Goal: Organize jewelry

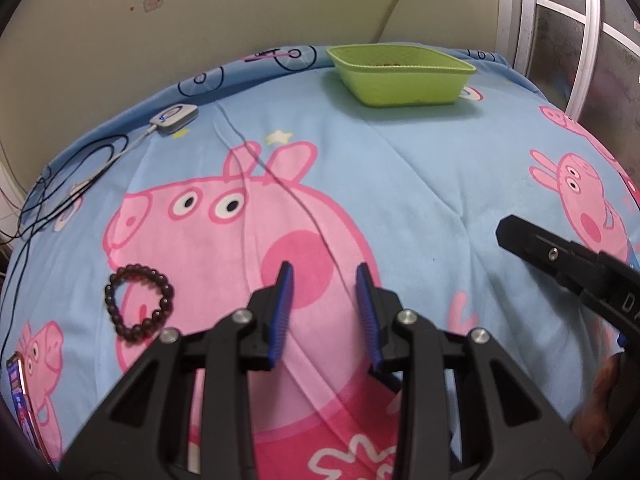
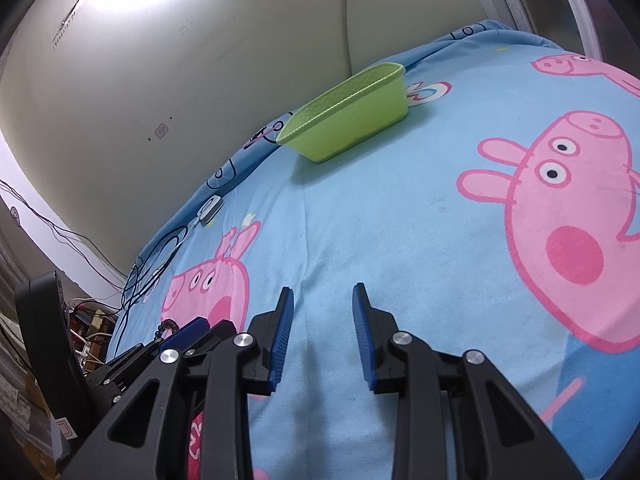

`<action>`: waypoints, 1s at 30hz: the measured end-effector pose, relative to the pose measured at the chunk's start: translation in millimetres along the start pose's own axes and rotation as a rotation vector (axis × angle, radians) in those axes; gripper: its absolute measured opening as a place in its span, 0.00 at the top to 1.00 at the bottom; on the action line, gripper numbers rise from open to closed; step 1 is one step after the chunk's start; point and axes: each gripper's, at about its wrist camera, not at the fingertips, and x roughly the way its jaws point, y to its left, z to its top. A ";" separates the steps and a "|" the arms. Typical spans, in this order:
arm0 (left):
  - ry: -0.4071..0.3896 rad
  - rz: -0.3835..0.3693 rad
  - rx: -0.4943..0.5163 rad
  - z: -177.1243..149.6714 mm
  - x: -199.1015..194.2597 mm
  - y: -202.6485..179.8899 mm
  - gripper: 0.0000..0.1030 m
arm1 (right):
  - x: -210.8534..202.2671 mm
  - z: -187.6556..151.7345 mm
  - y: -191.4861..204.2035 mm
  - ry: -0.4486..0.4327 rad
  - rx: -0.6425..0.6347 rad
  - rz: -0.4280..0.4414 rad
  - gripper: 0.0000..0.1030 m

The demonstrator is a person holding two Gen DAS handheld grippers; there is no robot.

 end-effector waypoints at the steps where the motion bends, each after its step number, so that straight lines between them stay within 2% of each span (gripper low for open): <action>1: -0.001 0.000 0.002 -0.1 -0.1 -0.1 0.70 | 0.1 0.3 -0.6 0.000 0.000 0.002 0.91; 5: -0.009 0.003 0.009 -0.6 -1.6 -1.5 0.69 | 0.0 0.0 -0.1 0.000 0.001 0.001 0.91; 9: -0.018 0.001 0.015 -0.7 -2.9 -1.2 0.63 | 0.2 1.0 -0.7 0.000 0.000 0.004 0.91; 30: -0.026 -0.005 0.020 -1.3 -4.7 -1.4 0.63 | 0.8 3.2 -1.6 0.000 0.001 0.005 0.90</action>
